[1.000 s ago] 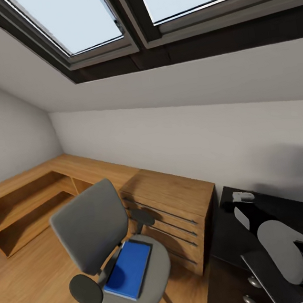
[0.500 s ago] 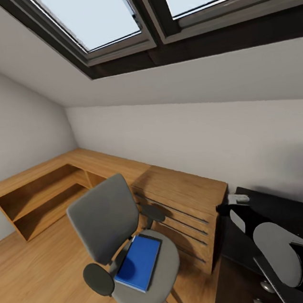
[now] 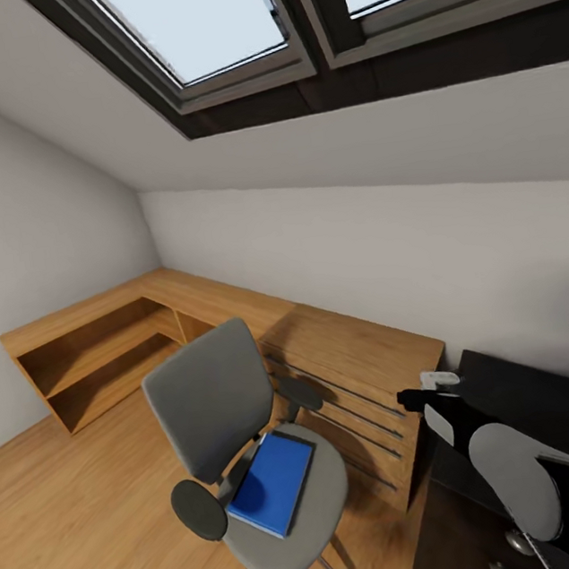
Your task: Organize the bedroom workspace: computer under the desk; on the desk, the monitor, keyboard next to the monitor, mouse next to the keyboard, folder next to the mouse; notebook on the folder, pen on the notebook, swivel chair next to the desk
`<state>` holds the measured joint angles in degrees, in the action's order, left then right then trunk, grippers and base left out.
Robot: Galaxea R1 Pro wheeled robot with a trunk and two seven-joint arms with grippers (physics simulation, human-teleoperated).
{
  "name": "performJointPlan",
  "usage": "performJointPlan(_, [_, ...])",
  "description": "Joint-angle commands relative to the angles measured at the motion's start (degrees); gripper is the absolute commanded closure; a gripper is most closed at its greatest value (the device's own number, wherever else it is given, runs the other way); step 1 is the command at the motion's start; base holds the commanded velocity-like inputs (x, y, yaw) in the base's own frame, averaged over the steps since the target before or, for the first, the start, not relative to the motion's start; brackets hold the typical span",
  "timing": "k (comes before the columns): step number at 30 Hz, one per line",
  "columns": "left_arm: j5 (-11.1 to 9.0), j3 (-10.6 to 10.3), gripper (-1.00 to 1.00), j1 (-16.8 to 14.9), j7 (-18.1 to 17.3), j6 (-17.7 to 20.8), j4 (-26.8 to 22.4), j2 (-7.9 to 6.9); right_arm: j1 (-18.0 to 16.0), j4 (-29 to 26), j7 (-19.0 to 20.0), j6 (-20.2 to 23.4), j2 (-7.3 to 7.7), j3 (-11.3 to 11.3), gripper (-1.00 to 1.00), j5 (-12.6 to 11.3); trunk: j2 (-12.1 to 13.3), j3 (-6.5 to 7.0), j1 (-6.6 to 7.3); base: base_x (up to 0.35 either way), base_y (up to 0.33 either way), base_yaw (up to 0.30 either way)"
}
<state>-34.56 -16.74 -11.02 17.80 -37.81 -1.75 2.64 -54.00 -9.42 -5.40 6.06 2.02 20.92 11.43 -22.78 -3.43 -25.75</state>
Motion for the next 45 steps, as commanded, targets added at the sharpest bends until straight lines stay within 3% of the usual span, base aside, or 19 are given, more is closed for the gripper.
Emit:
performJointPlan(1, [-0.1,-0.5,-1.00,-0.1,0.5,-0.1,0.0,0.01,0.0,0.3,-0.1,0.2,-0.23,0.3,-1.00,0.6,-0.1,-0.21,-0.03,0.000,0.000,0.125])
performJointPlan(7, [-0.1,-0.5,-1.00,-0.1,0.5,-0.1,0.0,0.01,0.0,0.6,-0.1,0.0,-0.60,0.3,-1.00,0.8,-0.1,-0.69,-0.03,0.000,0.000,0.124])
performJointPlan(19, [-0.1,-0.5,-1.00,-0.1,0.5,-0.1,0.0,0.00,0.0,1.0,-0.1,-0.1,-1.07,0.3,-1.00,3.8,-0.1,-1.65,-0.03,0.000,0.000,0.125])
performJointPlan(27, [-0.2,-0.4,-1.00,-0.1,0.6,2.5,0.0,0.00,0.0,4.5,-0.1,-5.5,-1.36,0.3,-1.00,4.5,-0.1,-2.29,-0.03,0.000,0.000,0.135])
performJointPlan(28, [-0.2,-0.3,-1.00,-0.1,0.6,5.1,-0.1,-0.18,0.0,7.1,-0.1,-9.6,-2.85,0.3,-1.00,4.9,-0.1,-2.37,-0.03,0.000,0.000,0.140])
performJointPlan(30, [-0.3,-0.3,-1.00,-0.1,0.6,5.6,-0.1,-0.56,0.0,7.7,-0.1,-10.8,-3.52,0.3,-1.00,5.0,-0.1,-2.53,-0.03,0.000,0.000,0.140])
performJointPlan(36, [-0.3,-0.2,-1.00,-0.1,0.6,6.4,-1.2,-1.97,0.0,8.2,-0.1,-12.0,-4.09,0.3,-1.00,5.0,-0.1,-3.01,-0.03,0.000,0.000,0.140])
performJointPlan(39, [-0.3,-0.1,-1.00,-0.1,0.7,7.5,-4.5,-2.82,0.0,8.3,-0.1,-12.2,-4.17,0.4,-1.00,5.0,-0.1,-3.25,-0.03,0.000,0.000,0.140])
performJointPlan(42, [-0.3,-0.1,-1.00,-0.1,0.7,12.5,-10.2,-4.58,0.0,8.3,-0.1,-12.2,-4.25,0.4,-1.00,5.0,-0.1,-3.49,-0.03,0.000,0.000,0.140])
performJointPlan(43, [-1.1,0.1,-1.00,-0.1,0.7,23.5,-18.3,-7.37,0.0,8.3,-0.1,-12.2,-4.23,0.4,-1.00,4.9,-0.1,-3.57,-0.03,0.000,0.000,0.141])
performJointPlan(44, [-2.3,0.9,-1.00,-0.1,0.7,30.2,-22.9,-8.73,0.0,8.3,-0.2,-12.2,-4.23,0.4,-1.00,4.9,-0.1,-3.65,-0.03,0.000,0.000,0.140])
performJointPlan(45, [-3.2,1.5,-1.00,-0.1,0.7,33.6,-25.2,-9.37,0.0,8.3,-0.2,-12.2,-4.23,0.4,-1.00,4.9,-0.1,-3.73,-0.03,0.000,0.000,0.140])
